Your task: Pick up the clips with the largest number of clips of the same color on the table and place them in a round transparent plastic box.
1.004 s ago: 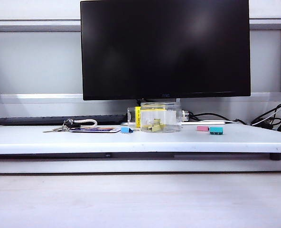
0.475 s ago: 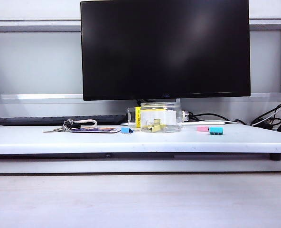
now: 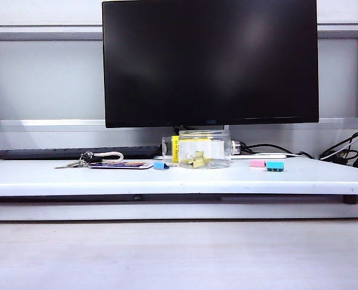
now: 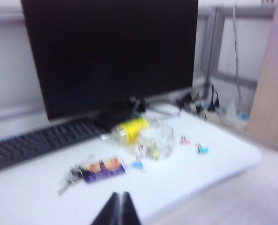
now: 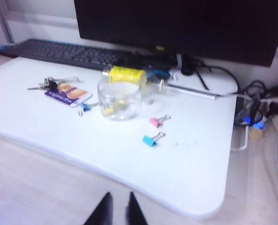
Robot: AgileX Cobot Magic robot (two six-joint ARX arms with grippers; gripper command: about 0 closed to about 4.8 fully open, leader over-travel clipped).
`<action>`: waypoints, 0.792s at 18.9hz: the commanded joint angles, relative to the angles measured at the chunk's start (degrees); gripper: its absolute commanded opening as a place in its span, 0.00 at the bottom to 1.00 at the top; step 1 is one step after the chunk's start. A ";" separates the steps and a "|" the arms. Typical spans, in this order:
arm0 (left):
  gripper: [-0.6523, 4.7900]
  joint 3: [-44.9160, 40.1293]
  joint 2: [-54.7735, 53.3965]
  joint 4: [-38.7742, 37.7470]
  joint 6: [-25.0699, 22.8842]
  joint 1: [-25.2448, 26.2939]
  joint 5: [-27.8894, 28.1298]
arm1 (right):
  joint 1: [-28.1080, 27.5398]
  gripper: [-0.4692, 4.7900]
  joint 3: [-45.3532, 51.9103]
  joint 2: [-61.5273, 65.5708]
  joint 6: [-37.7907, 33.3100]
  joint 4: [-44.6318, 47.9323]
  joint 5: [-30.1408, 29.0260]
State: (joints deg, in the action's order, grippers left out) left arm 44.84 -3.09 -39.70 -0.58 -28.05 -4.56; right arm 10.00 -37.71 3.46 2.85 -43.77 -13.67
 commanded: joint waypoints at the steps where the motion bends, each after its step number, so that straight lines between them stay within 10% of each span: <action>1: 0.11 -3.32 -0.02 1.16 -0.09 0.00 -0.42 | 0.00 0.08 1.20 0.00 -0.07 0.63 0.09; 15: 0.11 -13.16 0.00 4.11 1.33 0.00 3.45 | 0.00 0.09 2.01 -0.02 -0.57 0.57 3.72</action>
State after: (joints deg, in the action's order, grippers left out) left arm 31.62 -3.09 -35.27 0.10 -28.05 -1.54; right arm 10.00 -35.44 3.49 2.70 -44.07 -10.15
